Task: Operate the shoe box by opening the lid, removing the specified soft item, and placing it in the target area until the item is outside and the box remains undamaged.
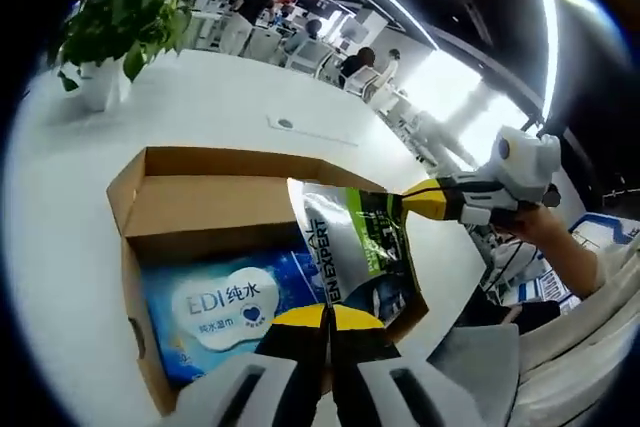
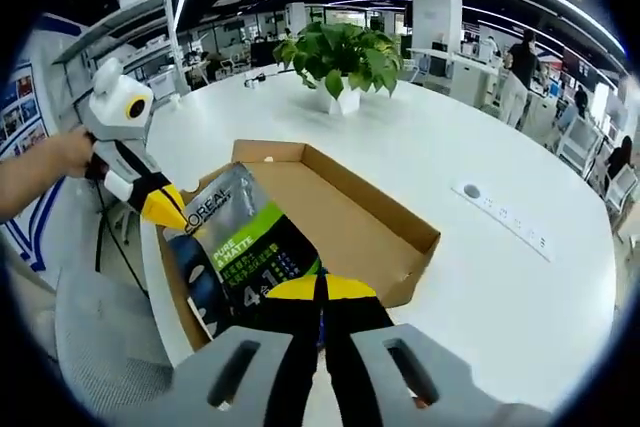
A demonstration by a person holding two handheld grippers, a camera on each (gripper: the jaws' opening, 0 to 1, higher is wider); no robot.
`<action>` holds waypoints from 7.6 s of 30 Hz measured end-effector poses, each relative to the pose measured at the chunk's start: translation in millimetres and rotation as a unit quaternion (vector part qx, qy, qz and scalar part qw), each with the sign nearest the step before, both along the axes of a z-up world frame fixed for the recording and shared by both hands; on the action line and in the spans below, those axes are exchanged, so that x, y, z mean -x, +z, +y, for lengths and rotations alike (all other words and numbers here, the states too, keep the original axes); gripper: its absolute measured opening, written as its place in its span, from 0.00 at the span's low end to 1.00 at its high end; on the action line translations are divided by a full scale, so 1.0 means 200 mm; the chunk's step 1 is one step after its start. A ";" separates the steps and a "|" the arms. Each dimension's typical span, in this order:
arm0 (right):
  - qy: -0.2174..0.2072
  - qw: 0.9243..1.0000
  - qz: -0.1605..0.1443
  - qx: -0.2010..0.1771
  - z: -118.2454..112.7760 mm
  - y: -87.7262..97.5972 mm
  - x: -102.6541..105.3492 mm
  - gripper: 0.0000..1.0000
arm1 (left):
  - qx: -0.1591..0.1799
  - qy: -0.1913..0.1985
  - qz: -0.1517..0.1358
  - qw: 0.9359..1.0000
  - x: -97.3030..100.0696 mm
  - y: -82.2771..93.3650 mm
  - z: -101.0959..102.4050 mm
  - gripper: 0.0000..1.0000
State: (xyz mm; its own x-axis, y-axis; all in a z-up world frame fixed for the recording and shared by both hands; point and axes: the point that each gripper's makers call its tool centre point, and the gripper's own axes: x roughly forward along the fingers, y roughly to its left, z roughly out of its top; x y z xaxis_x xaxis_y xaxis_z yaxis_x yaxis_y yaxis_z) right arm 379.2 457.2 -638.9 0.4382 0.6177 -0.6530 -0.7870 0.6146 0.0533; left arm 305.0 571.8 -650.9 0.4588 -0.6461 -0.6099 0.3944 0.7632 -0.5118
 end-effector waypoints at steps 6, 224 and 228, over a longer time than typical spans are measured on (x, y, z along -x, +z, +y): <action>-0.008 1.000 -0.005 0.004 -0.09 0.03 0.00 0.00 | 0.003 -0.010 -0.007 1.000 -0.01 0.02 -0.08 0.00; -0.112 0.993 0.029 0.032 -1.00 -0.35 -0.06 0.36 | -0.188 -0.227 -0.123 0.948 -0.20 -0.04 -0.82 0.48; -0.115 0.993 0.025 0.026 -0.99 -0.30 -0.02 0.38 | -0.180 -0.210 -0.127 0.952 -0.18 0.00 -0.77 0.52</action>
State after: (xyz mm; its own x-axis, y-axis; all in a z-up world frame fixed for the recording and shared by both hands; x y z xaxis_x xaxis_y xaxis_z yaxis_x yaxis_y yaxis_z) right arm 383.2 259.4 -698.3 0.5300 0.4699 -0.7058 -0.6235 0.7801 0.0512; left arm 341.7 417.7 -650.8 0.3691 -0.5748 -0.7304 0.7799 0.6189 -0.0930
